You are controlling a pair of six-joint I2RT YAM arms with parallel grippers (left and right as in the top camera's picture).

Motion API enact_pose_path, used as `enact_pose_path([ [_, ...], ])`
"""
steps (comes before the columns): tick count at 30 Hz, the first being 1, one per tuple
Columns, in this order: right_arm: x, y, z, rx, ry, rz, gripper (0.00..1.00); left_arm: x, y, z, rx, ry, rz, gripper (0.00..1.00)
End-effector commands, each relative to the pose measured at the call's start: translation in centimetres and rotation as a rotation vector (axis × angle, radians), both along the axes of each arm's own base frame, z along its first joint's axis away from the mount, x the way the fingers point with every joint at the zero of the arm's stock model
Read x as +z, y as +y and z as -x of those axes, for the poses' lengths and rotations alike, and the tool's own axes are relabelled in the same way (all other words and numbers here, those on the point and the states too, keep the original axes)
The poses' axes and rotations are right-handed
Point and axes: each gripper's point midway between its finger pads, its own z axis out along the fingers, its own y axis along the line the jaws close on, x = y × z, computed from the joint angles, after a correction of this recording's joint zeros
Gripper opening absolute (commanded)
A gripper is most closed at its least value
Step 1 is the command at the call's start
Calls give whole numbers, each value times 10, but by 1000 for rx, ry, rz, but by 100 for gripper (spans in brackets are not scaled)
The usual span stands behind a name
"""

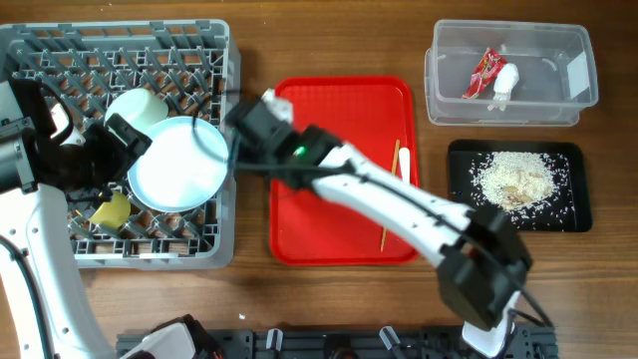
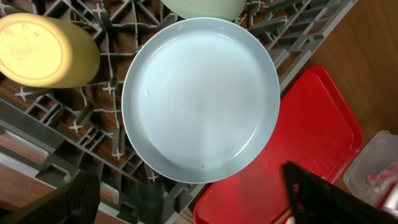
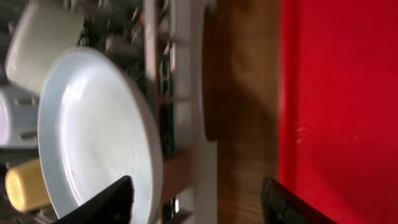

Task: Sort waste into correct bins and load items into the dishwasher rack
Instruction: 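Hand the plate to the left gripper and withdraw the right gripper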

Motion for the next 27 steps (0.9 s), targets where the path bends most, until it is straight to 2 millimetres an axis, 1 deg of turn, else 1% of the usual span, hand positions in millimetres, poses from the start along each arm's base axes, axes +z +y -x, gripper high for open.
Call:
enact_pose_path([
  [1,62,-38,-26,-11,-79,-61,81,-20,-3,-3,15,67,65,100],
  [3,64,-58,-32,-21,-54,-52,86,-37,-9,-1,10,119,117,100],
  [4,63,-65,-34,-25,-42,-47,88,-43,-11,0,9,140,134,100],
  [7,54,-92,-39,-52,10,-13,93,-64,-14,7,40,229,178,100],
  [8,48,-109,-42,-76,39,18,96,-75,-13,11,88,278,191,100],
  [10,45,-120,-44,-88,53,35,100,-84,-11,13,138,306,193,100],
  [12,43,-130,-46,-108,68,48,100,-92,-6,11,152,300,178,100],
  [14,41,-137,-47,-110,75,59,100,-99,5,10,172,296,133,100],
  [16,40,-140,-48,-92,63,81,100,-102,18,14,206,304,104,100],
  [18,40,-143,-49,-78,46,102,100,-104,23,17,232,304,122,100],
  [20,40,-144,-50,-80,40,111,100,-110,22,18,242,300,157,100],
  [23,40,-145,-51,-85,36,117,100,-128,11,14,229,270,227,100],
  [25,39,-150,-54,-97,21,140,100,-138,5,12,220,254,258,100],
  [27,40,-154,-56,-54,-7,171,100,-150,-1,8,190,218,286,100],
])
